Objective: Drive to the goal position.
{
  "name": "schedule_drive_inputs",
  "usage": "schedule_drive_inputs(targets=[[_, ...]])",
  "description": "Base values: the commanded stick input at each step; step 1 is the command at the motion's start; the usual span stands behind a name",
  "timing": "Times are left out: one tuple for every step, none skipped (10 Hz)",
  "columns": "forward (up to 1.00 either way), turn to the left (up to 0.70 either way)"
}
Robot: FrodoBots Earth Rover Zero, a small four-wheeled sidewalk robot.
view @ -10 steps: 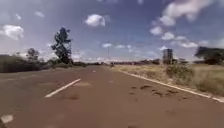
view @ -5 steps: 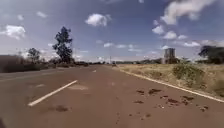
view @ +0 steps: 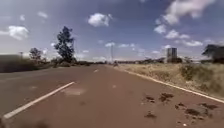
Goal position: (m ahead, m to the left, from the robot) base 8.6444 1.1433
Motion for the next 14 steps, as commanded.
schedule_drive_inputs(targets=[[1.00,0.02],[1.00,0.02],[1.00,0.02],[1.00,0.02],[1.00,0.02],[1.00,0.02],[1.00,0.02],[1.00,0.02],[1.00,0.02],[1.00,0.02],[1.00,0.02],[1.00,0.02],[1.00,0.02],[1.00,0.02]])
